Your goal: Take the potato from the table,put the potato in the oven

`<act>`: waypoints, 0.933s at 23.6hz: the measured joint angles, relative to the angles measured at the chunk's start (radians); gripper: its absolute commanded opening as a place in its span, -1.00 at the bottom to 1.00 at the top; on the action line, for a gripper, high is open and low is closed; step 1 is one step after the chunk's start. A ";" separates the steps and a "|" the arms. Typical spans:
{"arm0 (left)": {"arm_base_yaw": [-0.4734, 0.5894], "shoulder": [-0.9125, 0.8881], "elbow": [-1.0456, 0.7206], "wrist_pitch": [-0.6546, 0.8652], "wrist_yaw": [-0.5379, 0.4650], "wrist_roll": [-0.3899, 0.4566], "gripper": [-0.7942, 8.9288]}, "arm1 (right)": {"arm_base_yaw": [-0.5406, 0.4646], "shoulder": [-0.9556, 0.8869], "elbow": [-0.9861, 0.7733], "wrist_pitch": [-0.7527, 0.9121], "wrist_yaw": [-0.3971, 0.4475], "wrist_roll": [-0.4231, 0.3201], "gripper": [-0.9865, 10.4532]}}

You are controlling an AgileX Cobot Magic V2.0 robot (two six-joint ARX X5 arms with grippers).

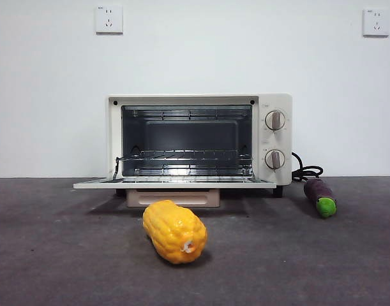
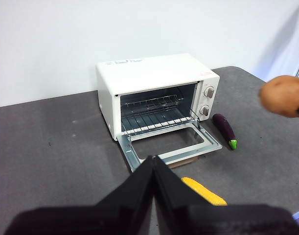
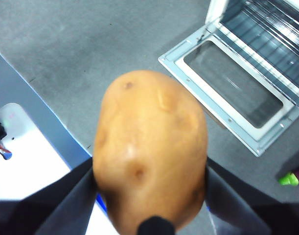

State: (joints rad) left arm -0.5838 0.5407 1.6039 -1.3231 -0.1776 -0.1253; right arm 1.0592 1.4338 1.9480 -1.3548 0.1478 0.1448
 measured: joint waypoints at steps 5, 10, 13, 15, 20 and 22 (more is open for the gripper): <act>0.000 0.000 0.000 0.000 -0.004 0.000 -0.85 | 0.000 -0.102 -0.140 0.000 0.077 0.046 -0.71; 0.000 0.000 0.000 0.000 -0.004 0.000 -0.85 | 0.000 -0.198 -0.386 0.140 0.120 0.094 -0.71; 0.000 0.000 0.000 0.000 -0.004 0.000 -0.85 | 0.000 -0.251 -0.543 0.301 0.118 0.111 -0.71; 0.000 0.000 0.000 0.000 -0.004 0.000 -0.85 | 0.000 -0.262 -0.648 0.406 0.141 0.124 -0.71; 0.000 0.000 0.000 0.000 -0.004 0.000 -0.85 | -0.064 -0.187 -0.897 0.778 0.197 0.133 -0.71; 0.000 0.000 0.000 0.000 -0.004 0.000 -0.85 | -0.111 -0.116 -0.929 0.919 0.212 0.133 -0.71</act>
State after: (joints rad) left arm -0.5838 0.5407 1.6039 -1.3231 -0.1814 -0.1249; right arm 0.9482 1.3178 1.0195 -0.4355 0.3603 0.2779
